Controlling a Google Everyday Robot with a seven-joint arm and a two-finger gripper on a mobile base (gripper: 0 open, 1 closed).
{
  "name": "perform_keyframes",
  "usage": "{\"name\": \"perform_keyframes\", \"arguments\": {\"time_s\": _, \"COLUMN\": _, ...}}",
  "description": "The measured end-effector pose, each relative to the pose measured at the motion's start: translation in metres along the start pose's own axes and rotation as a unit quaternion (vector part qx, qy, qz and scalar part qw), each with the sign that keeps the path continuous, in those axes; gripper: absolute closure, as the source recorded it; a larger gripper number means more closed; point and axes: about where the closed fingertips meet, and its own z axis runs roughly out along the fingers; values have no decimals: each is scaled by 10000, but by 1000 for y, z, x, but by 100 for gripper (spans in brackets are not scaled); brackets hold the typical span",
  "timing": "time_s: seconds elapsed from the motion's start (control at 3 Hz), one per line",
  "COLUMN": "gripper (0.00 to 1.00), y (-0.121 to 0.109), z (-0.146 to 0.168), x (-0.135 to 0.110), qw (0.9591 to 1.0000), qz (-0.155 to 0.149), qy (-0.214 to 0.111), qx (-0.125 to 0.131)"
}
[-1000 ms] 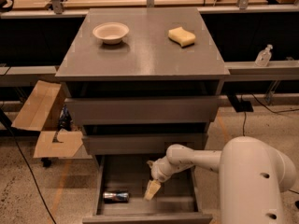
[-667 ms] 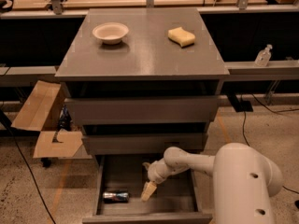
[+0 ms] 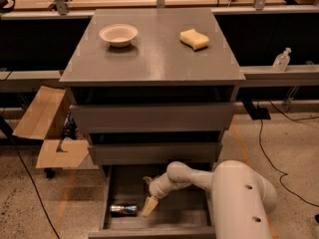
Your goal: Pick redbull can from bottom drawer and place on counter
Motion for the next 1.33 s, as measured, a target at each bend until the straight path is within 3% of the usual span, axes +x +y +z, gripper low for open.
{"name": "perform_keyframes", "arguments": {"time_s": 0.67, "gripper": 0, "y": -1, "z": 3, "x": 12, "qw": 9999, "qz": 115, "qy": -20, "qx": 116}}
{"name": "perform_keyframes", "arguments": {"time_s": 1.33, "gripper": 0, "y": -14, "z": 48, "x": 3, "qw": 9962, "qz": 157, "qy": -771, "qx": 371}}
